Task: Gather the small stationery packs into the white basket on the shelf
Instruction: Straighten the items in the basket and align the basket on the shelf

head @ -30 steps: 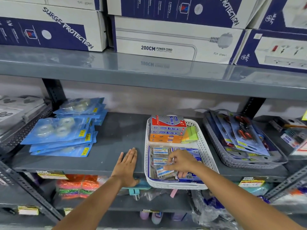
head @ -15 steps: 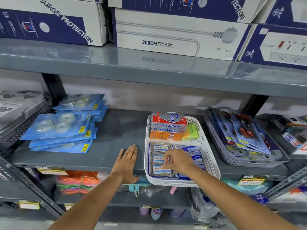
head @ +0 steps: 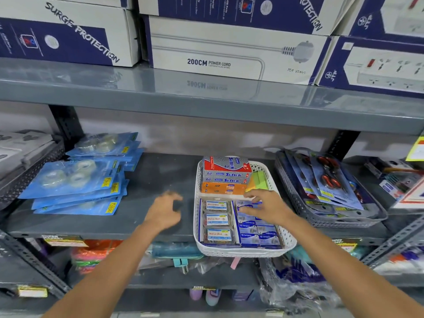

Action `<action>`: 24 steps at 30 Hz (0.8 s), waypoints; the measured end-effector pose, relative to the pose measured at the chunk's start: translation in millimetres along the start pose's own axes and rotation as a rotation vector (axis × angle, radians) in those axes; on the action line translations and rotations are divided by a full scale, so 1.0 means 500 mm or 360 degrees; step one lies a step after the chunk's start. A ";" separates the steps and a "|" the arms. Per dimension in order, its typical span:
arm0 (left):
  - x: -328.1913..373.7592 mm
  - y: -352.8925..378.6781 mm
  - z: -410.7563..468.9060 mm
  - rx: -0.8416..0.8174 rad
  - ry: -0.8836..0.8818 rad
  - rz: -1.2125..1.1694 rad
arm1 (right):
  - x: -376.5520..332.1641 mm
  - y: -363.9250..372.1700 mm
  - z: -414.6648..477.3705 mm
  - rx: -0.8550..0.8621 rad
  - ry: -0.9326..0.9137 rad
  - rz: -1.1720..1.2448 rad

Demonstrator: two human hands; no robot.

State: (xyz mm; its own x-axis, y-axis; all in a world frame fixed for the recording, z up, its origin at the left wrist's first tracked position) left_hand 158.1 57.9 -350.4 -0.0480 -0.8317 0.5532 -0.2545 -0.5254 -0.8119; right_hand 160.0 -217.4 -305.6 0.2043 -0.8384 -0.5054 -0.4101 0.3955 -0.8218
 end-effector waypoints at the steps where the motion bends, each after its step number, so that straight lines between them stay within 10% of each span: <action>1: 0.029 -0.033 -0.006 0.0179 0.0055 -0.0072 | 0.018 -0.009 -0.007 -0.0069 0.0033 -0.0097; 6: 0.232 0.033 0.005 -0.0203 0.0510 0.0280 | 0.076 0.044 -0.003 -0.0539 0.0139 -0.0525; 11: 0.210 0.155 0.046 -0.0752 0.0169 0.0964 | 0.083 0.097 0.006 -0.0723 0.0160 -0.0674; 24: 0.209 0.152 0.057 -0.0901 0.0214 0.1135 | 0.077 0.062 0.025 -0.0667 0.0126 -0.0629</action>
State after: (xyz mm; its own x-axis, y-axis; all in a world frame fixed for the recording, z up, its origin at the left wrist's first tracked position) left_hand 161.1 -74.2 -359.6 -0.4778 -0.8785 0.0024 -0.5548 0.2997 -0.7761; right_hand 166.2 -232.9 -353.9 0.3529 -0.9241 -0.1468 -0.6364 -0.1220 -0.7617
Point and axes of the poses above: each hand's wrist, its own z-axis towards the middle knuckle, its own y-axis out of the palm, x = y × z, the point moved 9 cm from there along z, towards the middle knuckle, and after that the axes turned 15 degrees about -x, right-handed, at the moved point
